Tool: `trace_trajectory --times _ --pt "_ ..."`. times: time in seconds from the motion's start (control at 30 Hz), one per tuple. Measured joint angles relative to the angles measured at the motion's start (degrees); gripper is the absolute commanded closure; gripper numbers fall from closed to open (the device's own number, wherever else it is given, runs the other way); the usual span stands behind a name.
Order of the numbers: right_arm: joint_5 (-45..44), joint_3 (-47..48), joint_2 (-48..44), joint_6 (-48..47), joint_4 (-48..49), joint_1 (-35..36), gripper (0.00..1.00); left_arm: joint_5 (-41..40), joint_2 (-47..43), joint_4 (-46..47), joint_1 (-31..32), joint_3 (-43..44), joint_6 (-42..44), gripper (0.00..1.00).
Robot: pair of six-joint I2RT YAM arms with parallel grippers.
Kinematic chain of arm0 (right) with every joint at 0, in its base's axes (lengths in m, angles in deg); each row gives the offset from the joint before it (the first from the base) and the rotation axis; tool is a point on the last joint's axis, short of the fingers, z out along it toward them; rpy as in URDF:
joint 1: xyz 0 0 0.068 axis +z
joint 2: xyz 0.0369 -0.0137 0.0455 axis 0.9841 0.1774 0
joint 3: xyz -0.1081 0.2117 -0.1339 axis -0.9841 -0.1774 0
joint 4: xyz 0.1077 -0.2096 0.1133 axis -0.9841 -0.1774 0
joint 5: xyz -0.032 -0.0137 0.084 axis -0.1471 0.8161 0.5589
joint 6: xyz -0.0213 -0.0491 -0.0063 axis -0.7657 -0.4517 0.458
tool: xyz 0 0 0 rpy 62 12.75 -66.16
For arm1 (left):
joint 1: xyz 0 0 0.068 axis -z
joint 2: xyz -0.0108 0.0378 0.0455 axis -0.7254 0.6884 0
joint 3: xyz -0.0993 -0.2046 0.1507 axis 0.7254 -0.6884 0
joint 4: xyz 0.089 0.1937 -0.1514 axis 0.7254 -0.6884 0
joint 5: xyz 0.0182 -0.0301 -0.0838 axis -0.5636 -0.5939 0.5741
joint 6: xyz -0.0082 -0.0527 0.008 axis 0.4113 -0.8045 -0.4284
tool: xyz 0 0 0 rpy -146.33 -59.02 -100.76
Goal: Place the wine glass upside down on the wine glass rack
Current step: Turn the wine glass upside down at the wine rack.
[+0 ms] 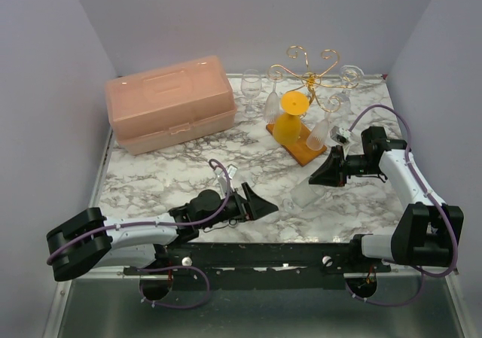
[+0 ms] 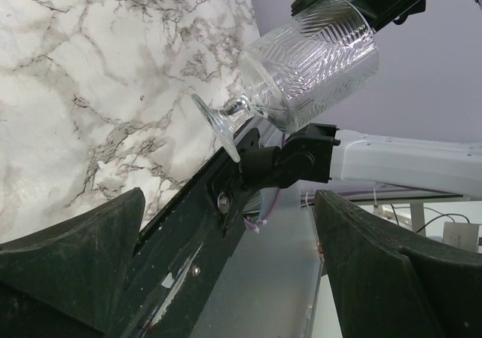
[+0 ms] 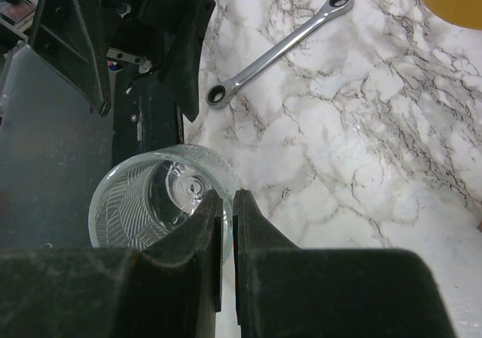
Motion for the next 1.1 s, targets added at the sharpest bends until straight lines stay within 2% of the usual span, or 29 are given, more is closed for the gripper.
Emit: trace_trajectory --times 0.3,0.67,1.0,1.1 --pt "1.29 0.02 0.11 -0.81 -1.25 0.00 1.00 0.00 -0.04 -2.73 0.22 2.38 0.48 0.03" --pt "2.23 3.08 6.25 -13.09 -12.85 1.01 1.00 -0.07 -1.90 -5.03 0.39 2.60 1.03 0.03" --pt "2.56 3.93 5.77 -14.38 -14.36 1.36 0.99 -0.63 -3.54 -5.86 0.39 2.64 1.09 0.03" --pt "2.43 4.15 4.24 -11.56 -12.50 1.38 1.00 -0.94 -3.85 -6.64 0.39 3.34 1.27 0.03"
